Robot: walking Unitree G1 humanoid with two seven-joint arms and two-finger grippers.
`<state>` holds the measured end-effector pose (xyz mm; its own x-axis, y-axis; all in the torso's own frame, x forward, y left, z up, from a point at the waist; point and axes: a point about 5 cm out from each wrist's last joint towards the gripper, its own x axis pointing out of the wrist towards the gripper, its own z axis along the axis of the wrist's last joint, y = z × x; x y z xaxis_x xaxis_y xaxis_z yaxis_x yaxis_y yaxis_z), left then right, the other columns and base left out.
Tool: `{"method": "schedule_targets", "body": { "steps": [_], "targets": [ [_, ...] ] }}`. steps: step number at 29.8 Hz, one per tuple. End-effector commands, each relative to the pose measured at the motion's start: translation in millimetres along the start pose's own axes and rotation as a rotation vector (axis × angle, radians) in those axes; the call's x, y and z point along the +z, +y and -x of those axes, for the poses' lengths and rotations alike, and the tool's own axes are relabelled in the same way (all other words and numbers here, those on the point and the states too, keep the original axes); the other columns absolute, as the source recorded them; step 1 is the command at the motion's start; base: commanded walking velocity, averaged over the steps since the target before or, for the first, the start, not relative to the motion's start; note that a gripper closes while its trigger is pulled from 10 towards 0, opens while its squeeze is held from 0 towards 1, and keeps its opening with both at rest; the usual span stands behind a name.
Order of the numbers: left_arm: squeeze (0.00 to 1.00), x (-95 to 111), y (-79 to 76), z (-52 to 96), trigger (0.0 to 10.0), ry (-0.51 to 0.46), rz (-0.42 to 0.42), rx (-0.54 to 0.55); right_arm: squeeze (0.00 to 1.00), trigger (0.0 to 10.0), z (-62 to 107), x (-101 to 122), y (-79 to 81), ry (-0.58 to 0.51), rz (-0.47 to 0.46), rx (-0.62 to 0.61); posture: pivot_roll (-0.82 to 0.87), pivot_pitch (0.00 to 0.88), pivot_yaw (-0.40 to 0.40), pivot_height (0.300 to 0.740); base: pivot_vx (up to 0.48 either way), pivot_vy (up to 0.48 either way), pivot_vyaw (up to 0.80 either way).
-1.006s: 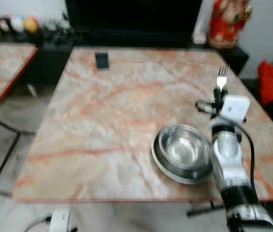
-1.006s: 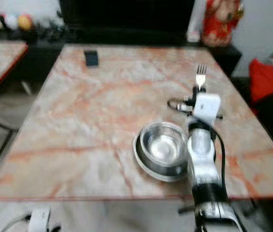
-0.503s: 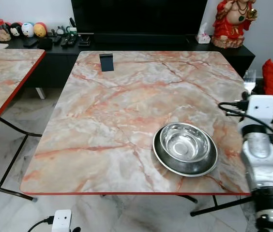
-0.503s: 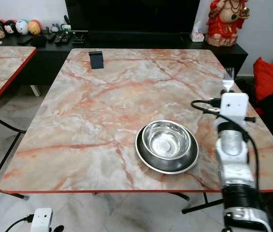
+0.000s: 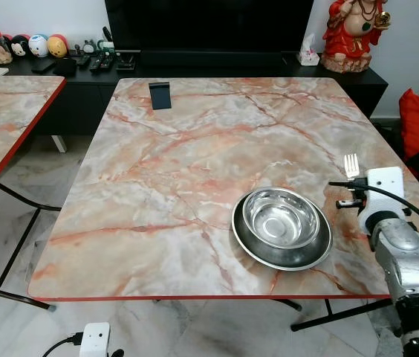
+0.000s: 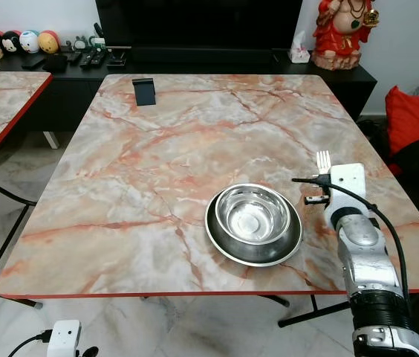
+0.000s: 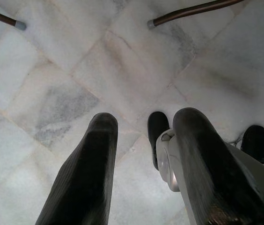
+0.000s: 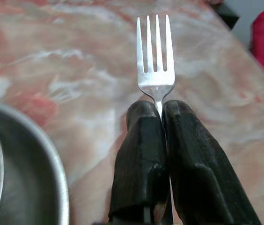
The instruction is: Setting the table
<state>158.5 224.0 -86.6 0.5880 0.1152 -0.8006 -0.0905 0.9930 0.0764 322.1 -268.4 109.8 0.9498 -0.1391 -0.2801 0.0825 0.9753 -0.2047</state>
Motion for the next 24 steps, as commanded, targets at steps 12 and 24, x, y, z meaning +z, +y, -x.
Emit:
{"method": "schedule_targets", "body": {
  "steps": [12, 24],
  "targets": [
    [0.00, -4.1, 0.2, 0.5, 10.0, 0.026, 0.003, 0.000, 0.00, 10.0, -5.5, -23.4, 1.7, 0.113, -0.049, -0.005, -0.05, 0.000, -0.013, 0.740, 0.000, 0.000, 0.00],
    [0.00, -4.2, 1.7, 0.7, 10.0, 0.025, 0.001, 0.004, 0.00, 10.0, -10.8, -23.7, 3.9, 0.111, -0.084, 0.016, -0.04, 0.000, -0.010, 0.740, 0.000, 0.000, 0.00]
  ]
}}
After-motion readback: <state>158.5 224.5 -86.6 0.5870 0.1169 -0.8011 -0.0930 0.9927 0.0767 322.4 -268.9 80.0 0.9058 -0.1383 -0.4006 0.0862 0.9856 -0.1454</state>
